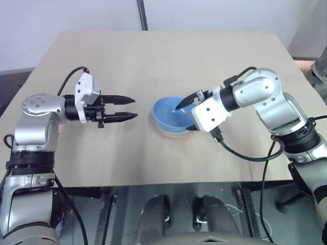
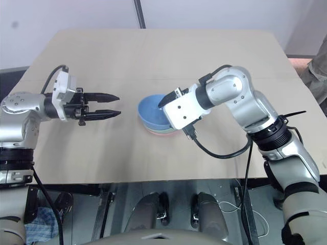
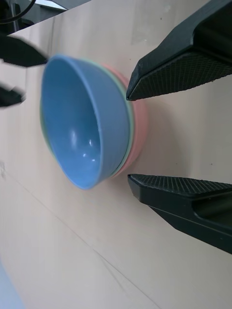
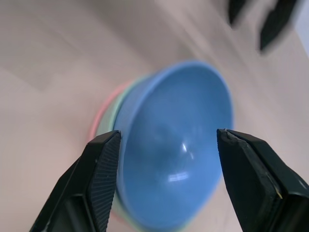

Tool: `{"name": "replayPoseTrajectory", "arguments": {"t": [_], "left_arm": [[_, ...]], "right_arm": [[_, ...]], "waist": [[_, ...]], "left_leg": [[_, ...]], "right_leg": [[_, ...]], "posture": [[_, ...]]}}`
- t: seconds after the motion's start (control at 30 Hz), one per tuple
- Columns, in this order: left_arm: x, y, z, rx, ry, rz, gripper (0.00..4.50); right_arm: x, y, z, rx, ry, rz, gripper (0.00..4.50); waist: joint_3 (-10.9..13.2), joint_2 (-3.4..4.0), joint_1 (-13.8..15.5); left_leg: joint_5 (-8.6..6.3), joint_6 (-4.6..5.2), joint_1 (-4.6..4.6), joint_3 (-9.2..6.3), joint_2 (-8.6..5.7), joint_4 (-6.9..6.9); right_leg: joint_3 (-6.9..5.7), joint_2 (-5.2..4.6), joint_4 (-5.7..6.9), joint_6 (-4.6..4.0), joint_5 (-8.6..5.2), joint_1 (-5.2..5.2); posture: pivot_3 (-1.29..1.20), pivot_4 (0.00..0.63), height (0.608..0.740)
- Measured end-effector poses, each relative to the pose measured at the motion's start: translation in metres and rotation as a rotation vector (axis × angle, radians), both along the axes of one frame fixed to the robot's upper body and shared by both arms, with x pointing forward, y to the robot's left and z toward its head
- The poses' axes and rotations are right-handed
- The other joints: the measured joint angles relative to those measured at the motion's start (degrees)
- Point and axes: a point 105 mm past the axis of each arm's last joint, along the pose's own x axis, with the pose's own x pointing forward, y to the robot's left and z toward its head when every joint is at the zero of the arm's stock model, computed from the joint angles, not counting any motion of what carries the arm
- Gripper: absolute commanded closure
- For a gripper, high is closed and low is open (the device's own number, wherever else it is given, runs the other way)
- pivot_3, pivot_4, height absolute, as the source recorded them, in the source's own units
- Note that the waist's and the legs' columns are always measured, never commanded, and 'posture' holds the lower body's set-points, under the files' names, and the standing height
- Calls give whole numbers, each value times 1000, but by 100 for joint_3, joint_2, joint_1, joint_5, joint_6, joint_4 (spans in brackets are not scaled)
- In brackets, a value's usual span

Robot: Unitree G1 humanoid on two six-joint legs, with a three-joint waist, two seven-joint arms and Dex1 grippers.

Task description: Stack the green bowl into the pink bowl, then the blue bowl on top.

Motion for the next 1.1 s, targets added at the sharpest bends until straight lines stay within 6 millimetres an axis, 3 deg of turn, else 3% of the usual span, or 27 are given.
{"name": "replayPoseTrajectory", "arguments": {"t": [0.13,0.17,0.27,0.4,0.5,0.6,0.73,1.1], "left_arm": [[0,2,-4,0,13,19,1942],[-2,2,-6,2,18,27,1942],[-4,7,-14,5,42,55,1942],[-7,10,-18,6,46,84,1942],[-9,15,-18,8,43,116,1942],[-10,23,-22,6,34,186,1942],[-15,25,-27,17,46,208,1942],[-16,30,-24,25,12,252,1942]], "right_arm": [[10,-27,22,143,79,-158,1000],[11,-41,27,207,129,-228,1000],[13,-69,29,351,280,-366,1000],[6,-88,34,509,392,-446,1000],[1,-106,27,606,462,-510,1000],[-12,-139,-9,647,599,-630,1000],[-27,-161,-20,674,651,-676,1000],[-41,-174,-28,650,632,-673,1000]], "waist": [[0,0,0],[-1,-1,4],[0,0,-6],[0,0,-18],[-1,-1,-4],[-1,-1,46],[0,0,36],[0,0,8]], "left_leg": [[0,0,0,-1,-1,-1],[0,0,-1,-4,0,-3],[0,0,1,-3,0,-5],[-1,0,2,-4,1,-9],[-1,1,1,-6,0,-11],[-3,4,-2,-11,-6,-14],[-4,6,3,-10,-5,-17],[-17,27,6,-11,-2,-18]], "right_leg": [[0,-2,-1,-17,10,0],[-1,-2,-3,-17,10,2],[0,-3,-3,-18,10,1],[0,-2,-5,-17,10,1],[-1,-5,-9,-14,7,4],[-6,-13,-13,0,0,5],[-4,-12,-11,4,-3,6],[-4,-9,-11,7,-4,6]], "posture": [[0,150,740],[0,150,740],[0,150,740],[0,150,740],[0,150,740],[0,150,740],[0,150,740],[0,150,740]]}}
